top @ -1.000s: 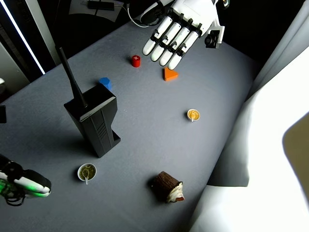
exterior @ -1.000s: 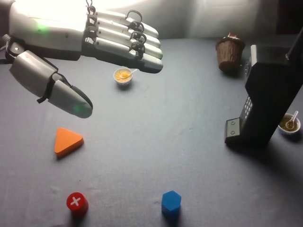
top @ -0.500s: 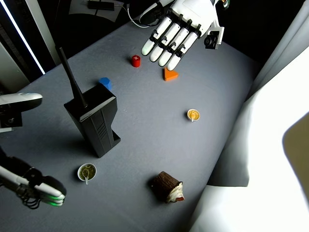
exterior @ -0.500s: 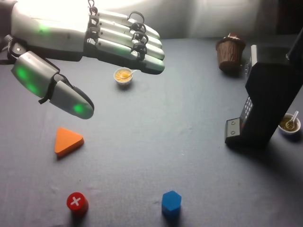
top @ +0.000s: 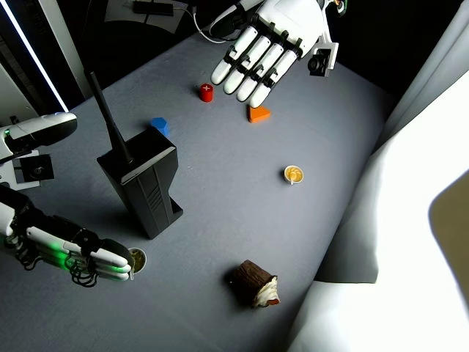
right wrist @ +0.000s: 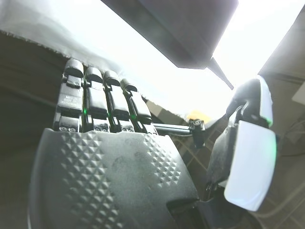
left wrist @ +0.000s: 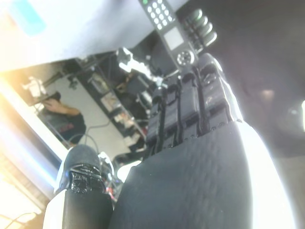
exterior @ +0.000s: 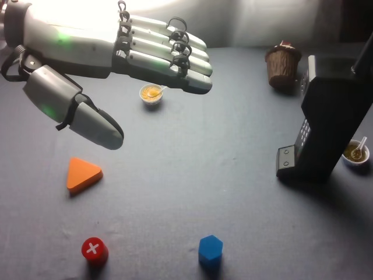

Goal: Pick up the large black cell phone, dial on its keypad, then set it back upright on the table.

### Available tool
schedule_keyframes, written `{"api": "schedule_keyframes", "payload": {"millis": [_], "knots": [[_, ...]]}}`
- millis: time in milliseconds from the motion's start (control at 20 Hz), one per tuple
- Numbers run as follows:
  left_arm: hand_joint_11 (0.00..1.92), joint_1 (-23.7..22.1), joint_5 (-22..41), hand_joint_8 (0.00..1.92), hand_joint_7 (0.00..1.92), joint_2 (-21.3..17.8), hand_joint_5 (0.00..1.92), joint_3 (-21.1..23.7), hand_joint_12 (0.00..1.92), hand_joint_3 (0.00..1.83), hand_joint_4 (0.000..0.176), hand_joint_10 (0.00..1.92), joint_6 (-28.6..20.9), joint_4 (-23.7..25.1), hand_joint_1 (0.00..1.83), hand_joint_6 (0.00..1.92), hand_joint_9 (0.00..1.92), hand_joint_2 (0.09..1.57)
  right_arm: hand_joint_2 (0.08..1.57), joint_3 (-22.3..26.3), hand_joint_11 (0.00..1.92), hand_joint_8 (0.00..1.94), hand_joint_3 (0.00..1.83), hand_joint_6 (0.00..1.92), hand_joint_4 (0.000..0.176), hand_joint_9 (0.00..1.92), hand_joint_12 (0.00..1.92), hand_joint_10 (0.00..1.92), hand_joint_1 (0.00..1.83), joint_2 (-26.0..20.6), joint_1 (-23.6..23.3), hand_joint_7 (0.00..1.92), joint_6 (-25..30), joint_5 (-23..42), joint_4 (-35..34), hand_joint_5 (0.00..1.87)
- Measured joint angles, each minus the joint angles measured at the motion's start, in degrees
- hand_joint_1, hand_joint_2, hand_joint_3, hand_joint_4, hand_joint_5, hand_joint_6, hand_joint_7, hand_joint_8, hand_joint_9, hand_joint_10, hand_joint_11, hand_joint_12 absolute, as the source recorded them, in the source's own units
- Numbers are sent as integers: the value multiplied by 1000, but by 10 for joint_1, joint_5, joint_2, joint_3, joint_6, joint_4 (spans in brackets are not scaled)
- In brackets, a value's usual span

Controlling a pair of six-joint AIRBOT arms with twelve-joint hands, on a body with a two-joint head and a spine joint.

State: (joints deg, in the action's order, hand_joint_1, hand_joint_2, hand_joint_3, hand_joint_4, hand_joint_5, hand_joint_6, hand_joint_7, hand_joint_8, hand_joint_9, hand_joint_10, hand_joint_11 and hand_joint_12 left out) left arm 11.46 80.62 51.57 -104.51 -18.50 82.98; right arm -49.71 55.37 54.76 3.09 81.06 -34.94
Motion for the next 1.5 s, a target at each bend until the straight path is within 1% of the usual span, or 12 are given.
{"api": "schedule_keyframes", "payload": {"millis": [50,150,200,350,650,850,900,1000,1100,1150,1300,1500], "knots": [[0,0,1,4,115,1,121,0,176,0,0,5,0,0,0,4,97,1182,825,-5,31,0,0,0,0,0,39,0,634,0,-3,0,0,1,0,0],[0,0,5,3,116,2,122,-5,177,1,0,5,0,0,0,3,101,1184,829,-8,10,0,0,0,0,0,32,0,649,1,-6,0,0,1,0,0],[0,0,3,4,142,2,143,-7,236,0,0,4,0,0,0,3,118,1184,840,-11,1,0,0,0,0,0,6,0,652,3,-8,0,0,-1,3,0],[0,0,6,2,126,5,129,-10,211,0,0,1,0,0,0,2,96,1184,885,-17,0,0,17,0,0,0,0,0,685,5,-11,0,1,-3,14,0],[0,0,11,6,125,5,125,-14,158,1,0,4,0,0,0,6,96,1191,870,-27,0,0,3,0,0,0,0,0,869,18,-19,0,17,-8,27,0],[0,0,11,6,129,7,130,-14,157,0,0,4,0,0,0,7,96,1188,902,-35,0,0,16,0,0,0,0,0,870,25,-34,0,21,-13,36,0],[0,0,12,1,119,8,118,-14,114,0,0,2,0,1,0,1,82,1187,901,-39,0,0,13,0,0,0,0,0,906,27,-35,0,24,-13,35,0],[0,0,12,2,145,8,147,-14,201,0,0,3,0,0,0,2,107,1186,922,-41,0,0,16,0,0,0,0,0,931,29,-38,0,30,-16,31,0],[0,0,12,1,142,8,142,-14,180,1,0,3,0,0,0,1,113,1191,932,-44,0,0,16,0,0,0,0,0,873,29,-38,0,33,-25,33,0],[0,0,13,3,111,8,110,-14,105,1,0,1,1,0,0,1,78,1191,925,-49,0,0,11,0,0,0,0,0,866,30,-38,0,35,-29,39,0],[0,0,14,1,153,11,142,-20,208,0,0,0,2,0,0,0,112,1195,925,-55,0,0,8,0,0,0,0,0,815,30,-38,0,46,-31,44,0],[0,0,16,1,134,15,119,-27,176,0,0,0,2,0,0,0,93,1189,888,-55,0,0,0,0,0,0,0,0,794,33,-45,0,48,-34,50,0]]}}
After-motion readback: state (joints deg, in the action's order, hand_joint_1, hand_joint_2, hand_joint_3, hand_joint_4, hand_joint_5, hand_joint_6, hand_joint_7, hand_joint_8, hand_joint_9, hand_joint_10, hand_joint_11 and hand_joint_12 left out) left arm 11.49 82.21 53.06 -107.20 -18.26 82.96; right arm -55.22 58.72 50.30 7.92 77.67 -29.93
